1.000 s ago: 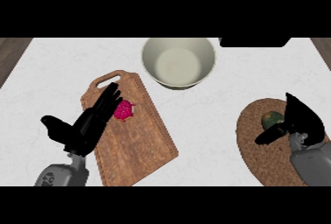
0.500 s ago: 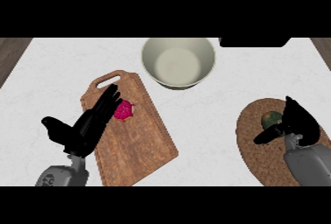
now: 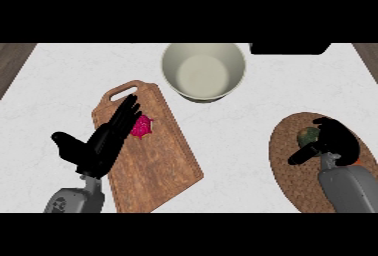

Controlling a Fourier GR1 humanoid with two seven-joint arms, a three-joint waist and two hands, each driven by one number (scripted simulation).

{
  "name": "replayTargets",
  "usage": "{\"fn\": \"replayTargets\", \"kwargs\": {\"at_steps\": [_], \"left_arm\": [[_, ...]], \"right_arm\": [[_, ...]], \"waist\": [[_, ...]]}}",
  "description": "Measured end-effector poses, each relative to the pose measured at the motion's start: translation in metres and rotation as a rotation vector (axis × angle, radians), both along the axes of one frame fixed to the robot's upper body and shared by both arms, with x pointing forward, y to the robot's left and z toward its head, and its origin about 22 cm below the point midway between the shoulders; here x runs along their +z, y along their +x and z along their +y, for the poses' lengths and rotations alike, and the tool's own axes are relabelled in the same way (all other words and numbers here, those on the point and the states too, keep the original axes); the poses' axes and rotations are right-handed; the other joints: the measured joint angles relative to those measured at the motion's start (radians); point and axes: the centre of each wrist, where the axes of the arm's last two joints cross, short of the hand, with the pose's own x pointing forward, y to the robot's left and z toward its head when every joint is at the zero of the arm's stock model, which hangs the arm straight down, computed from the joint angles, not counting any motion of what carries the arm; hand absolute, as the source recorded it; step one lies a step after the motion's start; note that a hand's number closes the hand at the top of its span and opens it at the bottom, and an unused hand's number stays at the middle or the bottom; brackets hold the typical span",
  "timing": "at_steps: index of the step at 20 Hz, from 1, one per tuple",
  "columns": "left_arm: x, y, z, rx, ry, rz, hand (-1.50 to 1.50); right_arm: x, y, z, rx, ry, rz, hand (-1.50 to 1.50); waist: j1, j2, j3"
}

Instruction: Pick the squash from the placemat and place it in the bowl

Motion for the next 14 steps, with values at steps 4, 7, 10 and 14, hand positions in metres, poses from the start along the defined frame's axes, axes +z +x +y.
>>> {"fn": "replayTargets", "kwargs": {"at_steps": [4,7,10,14], "left_arm": [[-0.0031,-0.0004,-0.0013,0.003,0.0,0.007,0.0],[-0.002,0.0002,-0.0053,-0.001,-0.007,0.004,0.0],[-0.0038,0.0001,-0.0069,-0.003,-0.002,0.006,0.0],[0.0,-0.0015,-0.0047,-0.001,0.001,0.002,0.0]], "right_arm": [[-0.0055,0.0021,0.0007,0.022,-0.019,-0.022,1.5],[-0.0113,0.0062,-0.0013,0.038,-0.026,-0.035,1.5],[-0.0078,0.005,-0.0008,0.059,-0.034,-0.036,1.5],[-0.0083,0.0072,0.0053,0.075,-0.075,-0.033,1.5]], "waist": [[0.0,-0.003,-0.004],[0.0,-0.007,-0.008],[0.0,-0.005,-0.005],[0.0,-0.005,-0.006]]}}
